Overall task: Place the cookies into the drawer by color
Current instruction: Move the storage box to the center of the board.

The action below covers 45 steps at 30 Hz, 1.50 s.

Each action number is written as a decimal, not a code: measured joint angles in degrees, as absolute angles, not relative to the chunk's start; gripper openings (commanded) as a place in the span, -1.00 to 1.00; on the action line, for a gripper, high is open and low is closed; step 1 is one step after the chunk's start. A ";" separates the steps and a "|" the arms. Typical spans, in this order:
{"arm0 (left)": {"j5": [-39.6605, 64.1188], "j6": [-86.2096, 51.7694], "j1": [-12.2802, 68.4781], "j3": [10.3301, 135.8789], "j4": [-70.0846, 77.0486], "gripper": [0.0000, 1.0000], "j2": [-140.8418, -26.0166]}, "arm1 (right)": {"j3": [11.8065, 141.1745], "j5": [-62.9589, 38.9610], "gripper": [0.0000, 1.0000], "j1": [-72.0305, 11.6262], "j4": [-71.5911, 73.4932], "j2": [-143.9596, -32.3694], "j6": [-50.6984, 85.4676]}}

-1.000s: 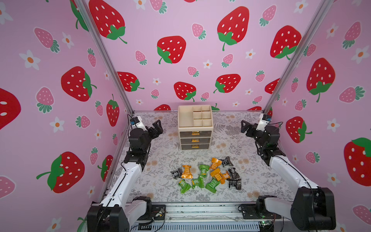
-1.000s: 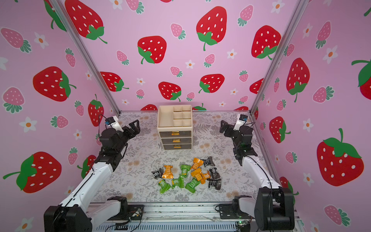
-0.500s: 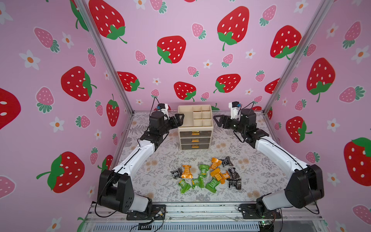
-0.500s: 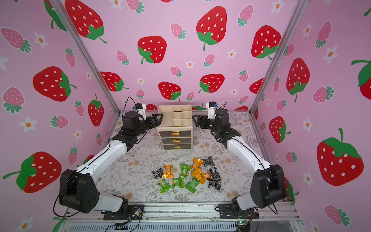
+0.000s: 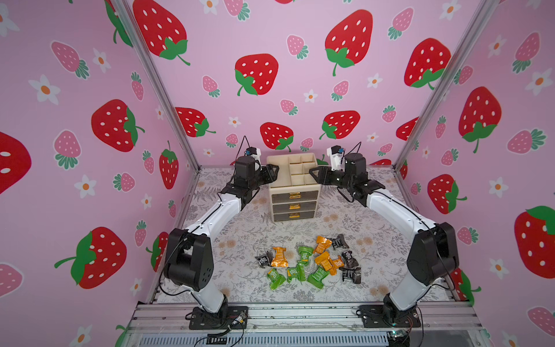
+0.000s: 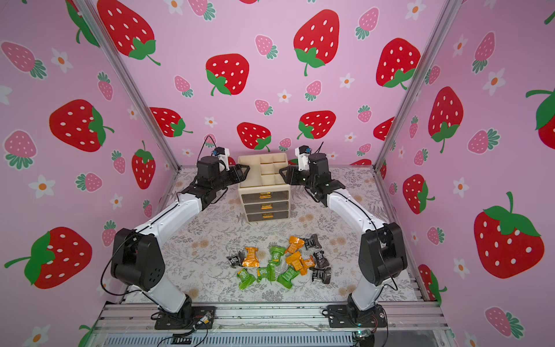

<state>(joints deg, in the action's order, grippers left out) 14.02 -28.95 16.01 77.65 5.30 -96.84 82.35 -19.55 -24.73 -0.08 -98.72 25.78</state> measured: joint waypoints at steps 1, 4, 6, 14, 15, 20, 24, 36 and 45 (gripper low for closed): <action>13.85 -28.56 16.01 78.67 5.26 0.03 -97.76 | 82.83 -19.55 -0.06 -24.71 0.08 -99.22 25.91; 13.58 -27.62 15.81 82.13 4.71 -0.06 -100.47 | 83.35 -19.20 -0.08 -24.49 0.64 -99.90 26.39; 13.74 -27.09 15.73 84.66 4.29 -0.07 -102.43 | 83.40 -18.44 -0.08 -24.47 0.67 -99.92 26.57; 13.91 -27.18 15.59 87.42 3.99 0.47 -104.38 | 83.42 -16.32 -0.05 -24.67 0.58 -99.90 28.23; 13.76 -27.68 15.57 86.91 4.12 0.54 -104.05 | 83.37 -16.01 -0.03 -24.73 0.58 -99.83 28.47; 14.26 -33.87 13.65 79.64 4.49 0.76 -97.73 | 82.65 -14.72 -0.02 -24.82 -0.21 -98.87 30.28; 17.02 -42.85 9.67 69.80 9.72 0.72 -88.51 | 82.65 -14.66 -0.02 -24.80 -1.26 -98.41 30.63; 3.03 -72.03 26.33 40.45 25.63 0.69 -73.25 | 82.65 -15.00 -0.01 -24.75 -1.96 -98.21 30.92; -13.34 -77.56 38.26 40.53 38.92 0.31 -85.71 | 82.02 -15.14 -0.02 -24.73 -2.55 -97.36 30.87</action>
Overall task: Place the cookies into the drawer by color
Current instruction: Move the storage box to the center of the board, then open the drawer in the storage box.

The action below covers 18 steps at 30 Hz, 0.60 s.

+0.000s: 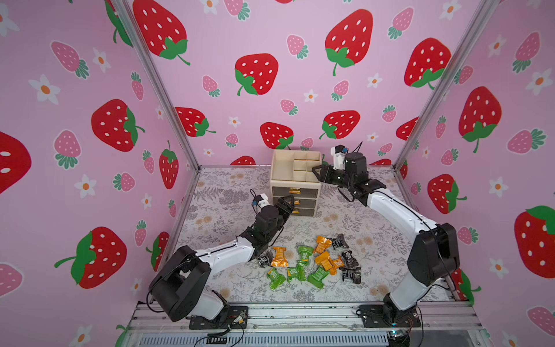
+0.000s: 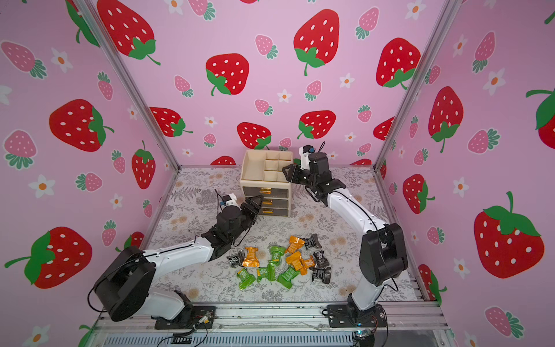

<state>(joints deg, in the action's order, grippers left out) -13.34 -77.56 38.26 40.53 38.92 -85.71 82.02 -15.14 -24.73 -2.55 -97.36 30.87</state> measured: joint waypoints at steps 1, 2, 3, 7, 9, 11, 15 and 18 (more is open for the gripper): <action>-14.46 -78.00 38.26 40.82 40.82 0.30 -87.61 | 82.02 -15.22 -0.02 -24.73 -2.55 -97.36 30.87; -15.51 -78.24 38.28 41.04 42.94 0.30 -89.43 | 82.02 -15.29 -0.02 -24.73 -2.55 -97.36 30.85; -16.45 -78.28 38.37 41.12 44.84 0.29 -90.76 | 82.02 -15.35 -0.02 -24.73 -2.55 -97.36 30.83; -20.23 -77.78 38.72 41.30 52.21 0.22 -95.09 | 82.02 -15.49 -0.02 -24.62 -2.55 -97.36 30.65; -21.06 -77.65 38.92 41.87 54.68 0.17 -96.64 | 82.00 -15.59 -0.02 -24.56 -2.52 -97.36 30.63; -21.76 -76.97 39.38 42.04 56.86 0.17 -97.78 | 82.00 -15.75 -0.02 -24.29 -2.55 -97.36 30.61; -23.20 -75.75 40.66 42.04 58.63 0.10 -98.50 | 81.87 -16.19 -0.01 -23.66 -2.44 -97.36 30.61; -23.55 -74.98 40.95 42.04 60.40 0.03 -99.00 | 81.58 -16.58 -0.01 -23.33 -1.91 -97.36 30.63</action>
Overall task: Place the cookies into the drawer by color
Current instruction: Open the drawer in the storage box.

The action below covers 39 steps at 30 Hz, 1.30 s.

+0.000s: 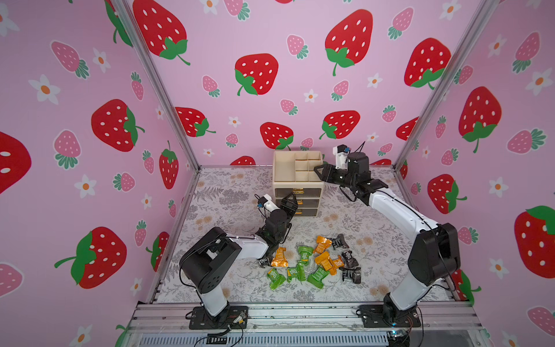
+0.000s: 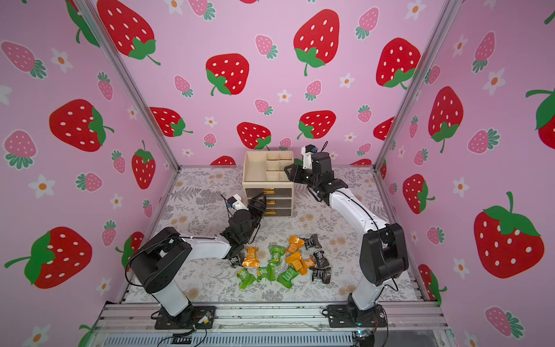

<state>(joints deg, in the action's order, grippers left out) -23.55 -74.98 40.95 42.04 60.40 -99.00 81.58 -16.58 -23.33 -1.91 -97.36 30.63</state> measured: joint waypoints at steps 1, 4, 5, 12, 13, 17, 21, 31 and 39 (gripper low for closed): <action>-23.51 -74.72 41.06 41.98 61.23 0.03 -99.31 | 81.47 -16.53 -0.01 -23.31 -1.63 -97.36 30.63; -23.42 -74.67 41.08 41.67 62.67 0.03 -99.59 | 81.34 -16.86 -0.01 -23.22 -1.45 -97.36 30.65; -23.38 -74.65 41.08 41.56 63.00 0.03 -99.59 | 81.34 -16.91 -0.01 -23.22 -1.34 -97.36 30.65; -22.39 -75.57 41.41 38.50 67.00 0.13 -97.58 | 81.19 -17.78 -0.02 -23.11 -1.30 -97.36 30.92; -22.00 -76.09 41.39 38.50 66.83 0.14 -96.68 | 81.19 -17.87 -0.02 -23.11 -1.28 -97.36 30.96; -20.45 -76.84 41.08 37.89 65.82 0.29 -93.23 | 81.19 -18.04 -0.02 -23.09 -1.28 -97.38 31.75; -20.45 -76.29 41.08 36.07 65.36 0.30 -90.91 | 81.14 -18.06 -0.02 -23.09 -1.30 -97.38 31.99; -17.06 -76.36 40.64 40.77 69.76 0.11 -101.49 | 81.08 -18.22 -0.02 -23.09 -1.21 -97.38 32.18; -16.38 -75.05 40.21 42.17 73.58 -0.02 -103.70 | 81.06 -18.48 -0.02 -23.09 -1.08 -97.41 32.16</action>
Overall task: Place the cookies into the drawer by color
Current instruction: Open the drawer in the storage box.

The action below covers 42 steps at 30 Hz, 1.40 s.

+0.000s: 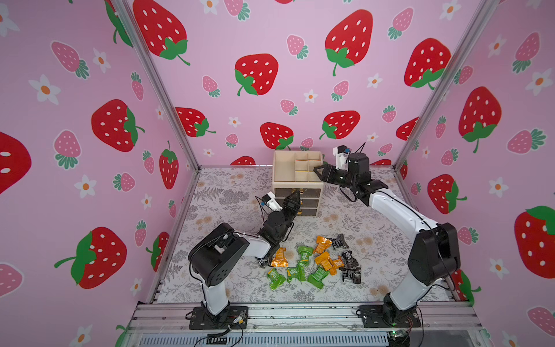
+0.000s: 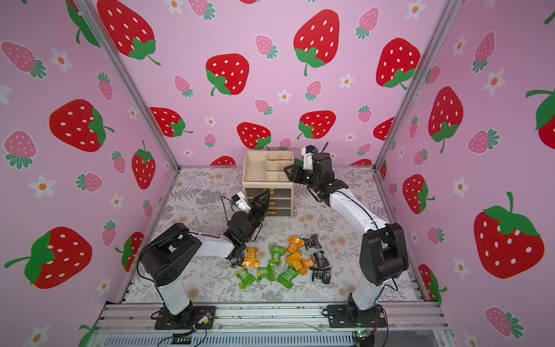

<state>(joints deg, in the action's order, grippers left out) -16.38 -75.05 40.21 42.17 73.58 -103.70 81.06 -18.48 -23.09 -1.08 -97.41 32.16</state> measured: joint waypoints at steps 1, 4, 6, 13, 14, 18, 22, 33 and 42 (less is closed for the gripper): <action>-16.32 -74.91 40.21 42.26 73.58 -0.08 -103.70 | 81.06 -18.52 -0.02 -23.09 -1.06 -97.47 32.16; -16.12 -74.78 39.94 42.70 73.25 -0.36 -103.70 | 81.06 -18.74 -0.02 -23.09 -0.86 -97.65 32.18; -15.59 -74.56 39.55 43.24 73.06 -0.42 -103.70 | 81.06 -18.85 -0.02 -23.09 -0.60 -97.82 32.16; -14.83 -74.35 38.46 44.03 73.34 -0.10 -103.88 | 81.06 -19.14 -0.02 -23.09 -0.19 -98.43 32.16; -14.85 -74.28 38.46 44.05 73.30 -0.11 -103.88 | 81.08 -19.16 -0.02 -23.09 -0.19 -98.45 32.16; -14.35 -74.35 37.98 44.42 72.18 -0.27 -103.88 | 81.10 -19.20 -0.02 -23.09 -0.21 -98.48 32.12; -12.82 -75.29 36.18 45.52 72.16 -0.41 -104.79 | 81.10 -19.09 -0.01 -23.07 -0.19 -98.63 32.05; -11.35 -75.37 34.87 47.59 69.60 -0.78 -104.90 | 81.41 -19.03 -0.02 -22.83 -0.12 -99.04 31.81; -9.87 -76.03 35.27 44.60 65.73 -0.86 -100.49 | 83.94 -19.16 -0.02 -22.83 -2.20 -100.38 31.09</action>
<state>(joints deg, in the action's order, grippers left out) -9.87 -76.03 35.27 44.60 65.73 -100.49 83.94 -19.16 -22.83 -2.20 -100.38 31.09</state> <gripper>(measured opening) 0.172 0.491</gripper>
